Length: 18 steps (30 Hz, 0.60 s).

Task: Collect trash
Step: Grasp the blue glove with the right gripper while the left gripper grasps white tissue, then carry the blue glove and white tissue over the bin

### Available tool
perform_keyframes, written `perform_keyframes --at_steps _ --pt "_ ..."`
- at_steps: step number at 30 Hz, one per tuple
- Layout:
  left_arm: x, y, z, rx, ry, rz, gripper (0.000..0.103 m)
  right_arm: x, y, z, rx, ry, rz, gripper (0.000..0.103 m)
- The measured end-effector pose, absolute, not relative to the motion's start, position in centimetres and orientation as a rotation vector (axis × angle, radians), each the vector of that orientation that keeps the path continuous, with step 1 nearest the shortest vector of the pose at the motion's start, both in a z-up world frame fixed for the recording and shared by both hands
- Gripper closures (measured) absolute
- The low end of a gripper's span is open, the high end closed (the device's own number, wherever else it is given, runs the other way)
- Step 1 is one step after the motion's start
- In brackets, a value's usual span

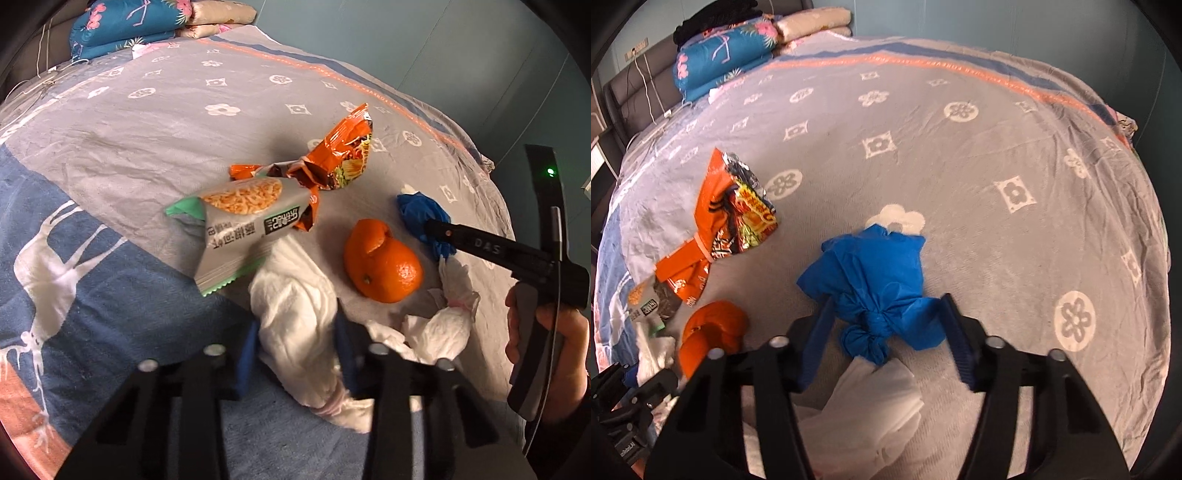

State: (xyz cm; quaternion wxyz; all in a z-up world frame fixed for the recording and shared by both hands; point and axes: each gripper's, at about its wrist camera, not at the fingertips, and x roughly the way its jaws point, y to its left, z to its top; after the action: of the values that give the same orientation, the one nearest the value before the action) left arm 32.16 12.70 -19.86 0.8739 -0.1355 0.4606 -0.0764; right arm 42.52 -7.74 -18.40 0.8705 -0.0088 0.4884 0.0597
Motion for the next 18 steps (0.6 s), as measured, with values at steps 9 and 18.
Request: perform_keyframes --at_steps 9,18 --pt "31.4 13.1 -18.8 -0.316 0.941 -0.199 0.085 42.9 -7.8 -18.6 0.046 1.044 0.165 0.089" --pt "29.0 14.6 -16.0 -0.336 0.88 -0.215 0.085 40.0 -9.2 -14.8 0.131 0.956 0.234 0.09"
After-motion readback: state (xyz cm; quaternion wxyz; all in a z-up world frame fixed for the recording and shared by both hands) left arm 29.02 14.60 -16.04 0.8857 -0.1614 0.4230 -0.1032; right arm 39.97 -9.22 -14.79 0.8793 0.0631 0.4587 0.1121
